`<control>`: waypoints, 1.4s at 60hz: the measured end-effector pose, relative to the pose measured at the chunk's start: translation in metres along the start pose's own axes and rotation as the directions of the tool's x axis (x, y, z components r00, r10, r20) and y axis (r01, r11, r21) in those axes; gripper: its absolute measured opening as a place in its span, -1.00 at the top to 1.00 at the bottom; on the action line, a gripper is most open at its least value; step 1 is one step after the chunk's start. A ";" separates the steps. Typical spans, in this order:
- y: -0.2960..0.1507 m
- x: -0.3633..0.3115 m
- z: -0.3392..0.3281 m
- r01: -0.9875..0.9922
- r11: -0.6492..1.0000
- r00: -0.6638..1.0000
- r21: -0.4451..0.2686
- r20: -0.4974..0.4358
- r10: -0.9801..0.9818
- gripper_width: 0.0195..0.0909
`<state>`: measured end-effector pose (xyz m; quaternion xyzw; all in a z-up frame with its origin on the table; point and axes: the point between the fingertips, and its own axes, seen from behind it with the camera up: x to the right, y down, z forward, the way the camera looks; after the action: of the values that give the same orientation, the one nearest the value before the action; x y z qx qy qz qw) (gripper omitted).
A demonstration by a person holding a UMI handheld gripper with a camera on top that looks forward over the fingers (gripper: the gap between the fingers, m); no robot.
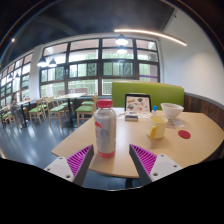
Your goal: Pour water
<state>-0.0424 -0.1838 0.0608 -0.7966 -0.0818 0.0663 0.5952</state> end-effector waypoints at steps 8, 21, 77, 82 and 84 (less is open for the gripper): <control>-0.005 -0.020 0.042 0.044 0.999 0.999 -0.006 -0.027 -0.044 -0.74; -0.026 -0.017 0.088 0.073 0.997 0.986 0.029 -0.154 -0.068 -0.24; -0.099 0.034 0.149 -0.818 0.574 0.553 -0.031 0.232 0.800 0.43; -0.112 0.044 0.152 -0.950 0.290 0.252 -0.114 0.268 0.930 0.43; -0.113 0.054 0.159 -0.969 0.198 0.152 -0.144 0.283 0.947 0.43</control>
<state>-0.0278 0.0076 0.1238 -0.6238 0.3504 0.5546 0.4249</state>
